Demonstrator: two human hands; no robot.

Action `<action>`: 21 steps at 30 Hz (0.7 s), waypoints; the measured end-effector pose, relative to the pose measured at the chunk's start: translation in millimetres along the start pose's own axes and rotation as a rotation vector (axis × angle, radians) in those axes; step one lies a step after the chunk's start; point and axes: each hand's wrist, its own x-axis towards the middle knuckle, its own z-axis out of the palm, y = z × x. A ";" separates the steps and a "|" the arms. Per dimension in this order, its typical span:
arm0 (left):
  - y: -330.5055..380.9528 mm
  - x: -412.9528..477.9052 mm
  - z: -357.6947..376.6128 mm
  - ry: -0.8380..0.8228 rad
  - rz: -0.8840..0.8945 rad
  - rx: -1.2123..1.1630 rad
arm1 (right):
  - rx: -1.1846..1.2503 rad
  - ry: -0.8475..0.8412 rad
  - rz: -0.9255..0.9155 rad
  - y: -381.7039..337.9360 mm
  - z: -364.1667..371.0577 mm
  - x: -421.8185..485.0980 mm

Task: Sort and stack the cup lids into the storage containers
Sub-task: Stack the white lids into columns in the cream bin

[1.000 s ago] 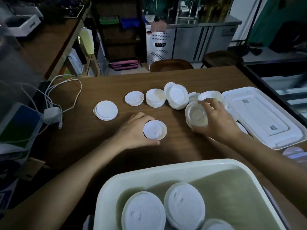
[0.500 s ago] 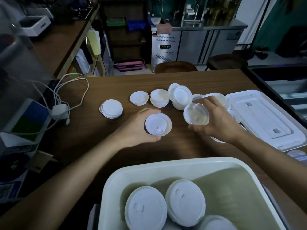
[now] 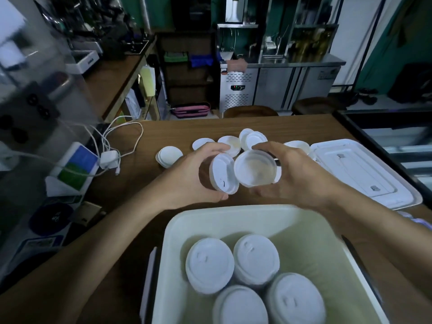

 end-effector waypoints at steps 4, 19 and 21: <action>21.6 -27.4 2.7 -0.028 -0.015 -0.114 | -0.038 -0.046 -0.085 -17.4 -0.3 -18.0; 73.1 -97.2 3.2 -0.116 0.078 0.148 | 0.104 -0.104 -0.128 -41.9 -9.2 -86.4; 79.1 -104.2 10.4 -0.203 0.092 0.242 | 0.107 -0.116 -0.115 -36.4 -8.9 -96.4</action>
